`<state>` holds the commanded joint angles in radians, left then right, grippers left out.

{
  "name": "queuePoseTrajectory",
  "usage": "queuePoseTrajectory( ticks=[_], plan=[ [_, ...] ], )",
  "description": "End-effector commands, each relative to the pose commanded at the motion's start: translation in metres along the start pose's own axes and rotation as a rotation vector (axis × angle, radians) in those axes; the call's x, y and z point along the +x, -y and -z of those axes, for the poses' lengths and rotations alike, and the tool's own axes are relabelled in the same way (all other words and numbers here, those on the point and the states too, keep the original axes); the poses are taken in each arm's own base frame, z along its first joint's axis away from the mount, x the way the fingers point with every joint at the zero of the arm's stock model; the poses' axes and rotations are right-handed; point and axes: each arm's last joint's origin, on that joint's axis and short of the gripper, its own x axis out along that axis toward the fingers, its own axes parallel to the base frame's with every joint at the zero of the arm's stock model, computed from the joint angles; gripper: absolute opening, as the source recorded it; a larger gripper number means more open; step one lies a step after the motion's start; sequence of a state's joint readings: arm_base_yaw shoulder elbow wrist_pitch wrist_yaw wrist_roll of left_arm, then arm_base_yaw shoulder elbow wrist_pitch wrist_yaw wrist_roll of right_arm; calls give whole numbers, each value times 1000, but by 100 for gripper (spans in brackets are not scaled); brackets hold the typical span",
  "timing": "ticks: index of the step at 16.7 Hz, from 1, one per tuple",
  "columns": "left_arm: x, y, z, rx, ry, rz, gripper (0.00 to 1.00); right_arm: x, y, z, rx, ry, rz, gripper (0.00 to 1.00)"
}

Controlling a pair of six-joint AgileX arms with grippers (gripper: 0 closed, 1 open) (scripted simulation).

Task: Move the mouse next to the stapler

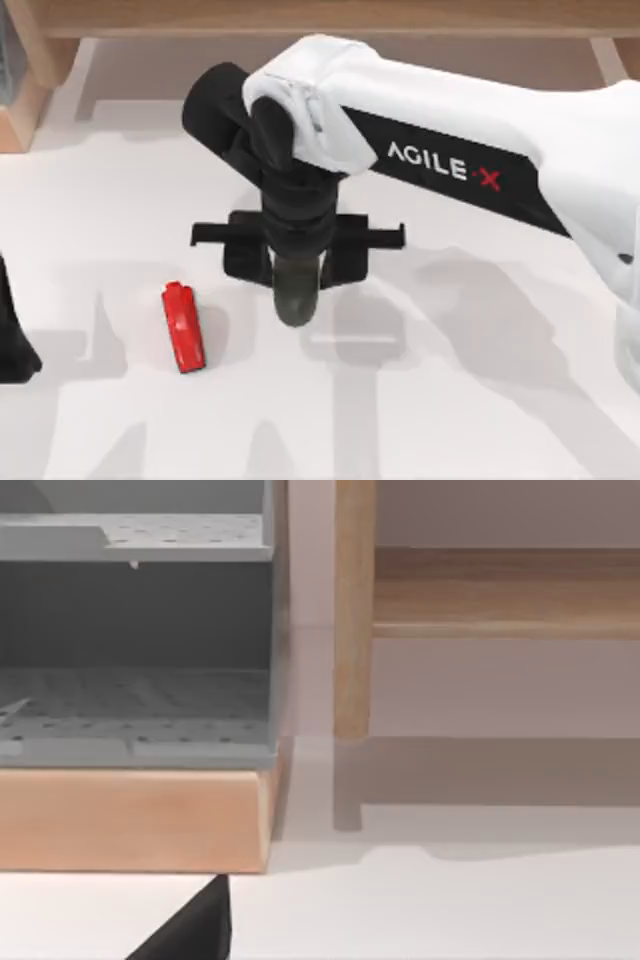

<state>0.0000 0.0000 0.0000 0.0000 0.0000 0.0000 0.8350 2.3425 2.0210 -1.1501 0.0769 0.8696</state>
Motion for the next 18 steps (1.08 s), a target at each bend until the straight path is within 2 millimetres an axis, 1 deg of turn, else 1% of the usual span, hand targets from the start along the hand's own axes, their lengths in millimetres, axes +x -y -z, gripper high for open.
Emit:
queuePoseTrajectory(
  ticks=[3,11,18],
  plan=[
    [0,0,0,0,0,0,100,14,-11,13,-2,-16,19,0],
    [0,0,0,0,0,0,100,12,-10,11,3,-14,14,0],
    [0,0,0,0,0,0,100,2,-11,9,4,14,-17,0]
  ],
)
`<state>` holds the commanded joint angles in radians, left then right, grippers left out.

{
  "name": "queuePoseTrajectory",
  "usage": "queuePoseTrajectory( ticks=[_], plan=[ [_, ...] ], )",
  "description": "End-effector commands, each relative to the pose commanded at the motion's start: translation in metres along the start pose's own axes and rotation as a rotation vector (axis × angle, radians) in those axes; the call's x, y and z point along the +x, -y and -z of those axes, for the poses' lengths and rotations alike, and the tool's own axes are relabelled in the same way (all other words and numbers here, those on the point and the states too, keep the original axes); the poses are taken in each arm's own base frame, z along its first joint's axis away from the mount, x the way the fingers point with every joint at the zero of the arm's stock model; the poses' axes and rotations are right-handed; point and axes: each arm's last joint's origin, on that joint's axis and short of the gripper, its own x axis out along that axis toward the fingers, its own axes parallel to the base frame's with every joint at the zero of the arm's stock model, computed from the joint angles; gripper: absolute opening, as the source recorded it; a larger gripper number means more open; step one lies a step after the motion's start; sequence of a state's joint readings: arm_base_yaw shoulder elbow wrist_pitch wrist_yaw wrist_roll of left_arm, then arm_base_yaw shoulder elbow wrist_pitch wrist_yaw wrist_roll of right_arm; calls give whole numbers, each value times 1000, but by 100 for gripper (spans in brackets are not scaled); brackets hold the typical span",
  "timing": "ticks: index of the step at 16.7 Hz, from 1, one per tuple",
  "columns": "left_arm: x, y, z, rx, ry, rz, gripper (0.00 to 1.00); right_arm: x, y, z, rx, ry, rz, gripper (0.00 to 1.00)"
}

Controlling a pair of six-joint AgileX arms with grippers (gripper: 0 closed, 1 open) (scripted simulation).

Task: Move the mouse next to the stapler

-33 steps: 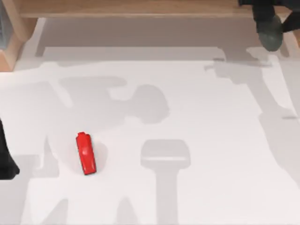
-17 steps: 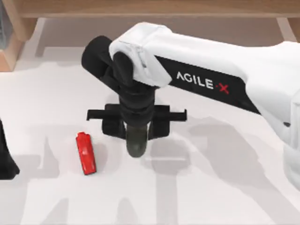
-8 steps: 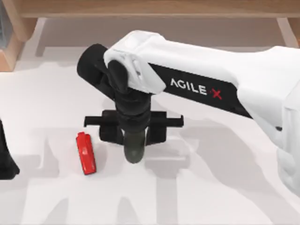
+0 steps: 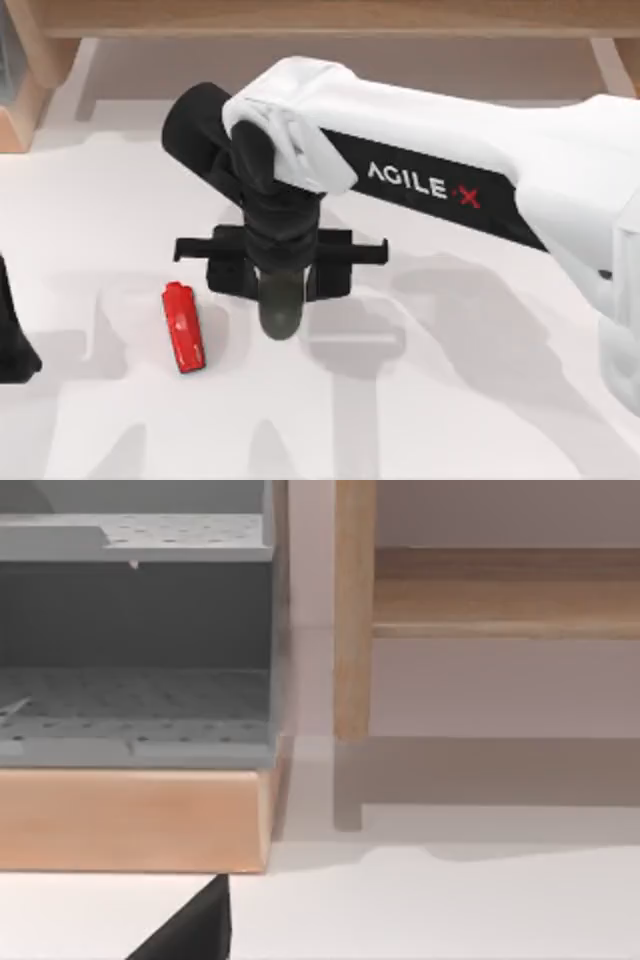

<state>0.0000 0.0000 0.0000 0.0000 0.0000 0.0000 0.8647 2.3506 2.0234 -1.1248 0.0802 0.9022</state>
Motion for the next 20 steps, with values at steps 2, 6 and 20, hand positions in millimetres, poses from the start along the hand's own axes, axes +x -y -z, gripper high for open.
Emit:
queuePoseTrajectory(
  ticks=[2,6,20],
  plan=[
    [0,0,0,0,0,0,100,-3,-1,-1,0,9,-11,0],
    [0,0,0,0,0,0,100,-5,-2,-1,0,21,-25,0],
    [0,0,0,0,0,0,100,27,1,4,-7,-29,35,0]
  ],
)
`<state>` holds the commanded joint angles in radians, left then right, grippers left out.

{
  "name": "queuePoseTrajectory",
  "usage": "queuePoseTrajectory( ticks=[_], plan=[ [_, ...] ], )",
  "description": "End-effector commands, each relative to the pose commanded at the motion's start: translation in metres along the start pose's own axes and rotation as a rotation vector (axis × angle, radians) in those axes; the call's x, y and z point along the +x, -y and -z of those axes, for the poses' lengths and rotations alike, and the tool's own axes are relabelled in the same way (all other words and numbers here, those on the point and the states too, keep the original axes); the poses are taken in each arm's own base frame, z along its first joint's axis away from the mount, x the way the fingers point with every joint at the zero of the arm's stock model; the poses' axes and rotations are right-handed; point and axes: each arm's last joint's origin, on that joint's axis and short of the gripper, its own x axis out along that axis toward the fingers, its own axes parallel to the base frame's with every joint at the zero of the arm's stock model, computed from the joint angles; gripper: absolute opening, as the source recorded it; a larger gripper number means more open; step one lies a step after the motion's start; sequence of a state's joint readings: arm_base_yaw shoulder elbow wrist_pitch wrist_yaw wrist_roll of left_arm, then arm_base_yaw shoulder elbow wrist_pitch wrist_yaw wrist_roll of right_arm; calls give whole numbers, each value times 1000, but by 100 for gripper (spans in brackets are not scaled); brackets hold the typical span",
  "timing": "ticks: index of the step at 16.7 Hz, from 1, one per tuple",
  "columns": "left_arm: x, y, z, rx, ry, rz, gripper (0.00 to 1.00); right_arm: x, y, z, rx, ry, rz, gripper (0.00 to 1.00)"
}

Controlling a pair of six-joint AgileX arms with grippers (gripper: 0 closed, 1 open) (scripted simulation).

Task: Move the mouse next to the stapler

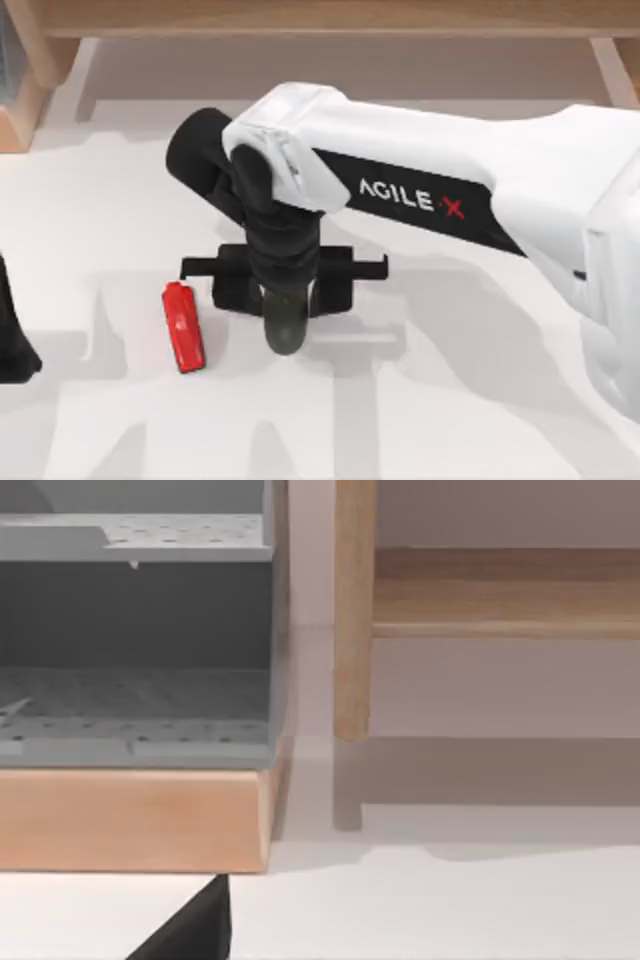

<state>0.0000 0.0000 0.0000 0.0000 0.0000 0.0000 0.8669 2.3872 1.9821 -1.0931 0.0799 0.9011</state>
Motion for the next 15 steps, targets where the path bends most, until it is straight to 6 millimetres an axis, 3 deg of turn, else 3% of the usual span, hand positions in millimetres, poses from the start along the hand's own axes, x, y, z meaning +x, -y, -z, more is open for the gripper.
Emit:
queuePoseTrajectory(
  ticks=[13,15],
  plan=[
    [0,0,0,0,0,0,100,0,0,0,0,0,0,98],
    [0,0,0,0,0,0,100,0,0,0,0,0,0,100]
  ],
)
